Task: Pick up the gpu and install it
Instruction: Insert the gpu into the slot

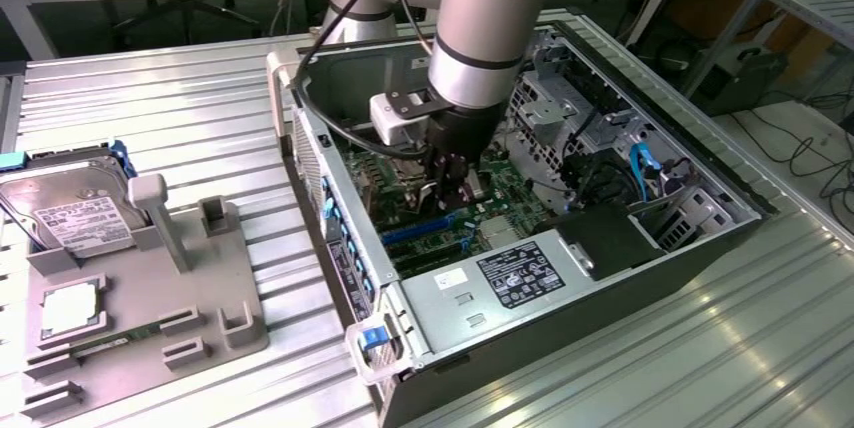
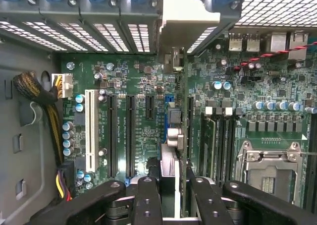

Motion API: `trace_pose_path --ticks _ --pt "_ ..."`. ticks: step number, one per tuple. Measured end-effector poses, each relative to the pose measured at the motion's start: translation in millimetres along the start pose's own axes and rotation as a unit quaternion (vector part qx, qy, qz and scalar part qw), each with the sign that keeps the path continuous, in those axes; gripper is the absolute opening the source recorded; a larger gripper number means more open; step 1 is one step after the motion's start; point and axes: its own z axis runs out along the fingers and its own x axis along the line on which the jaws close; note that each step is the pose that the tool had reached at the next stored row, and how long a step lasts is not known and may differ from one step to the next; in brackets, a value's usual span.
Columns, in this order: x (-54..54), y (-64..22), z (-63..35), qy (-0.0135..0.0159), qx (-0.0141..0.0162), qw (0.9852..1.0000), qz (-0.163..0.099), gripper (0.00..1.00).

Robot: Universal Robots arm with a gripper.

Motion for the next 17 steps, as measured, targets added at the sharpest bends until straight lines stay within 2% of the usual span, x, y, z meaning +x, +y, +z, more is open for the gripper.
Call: trace_pose_path --ticks 17 --pt "0.6 9.1 8.7 0.0001 0.0000 1.0000 0.001 0.28"
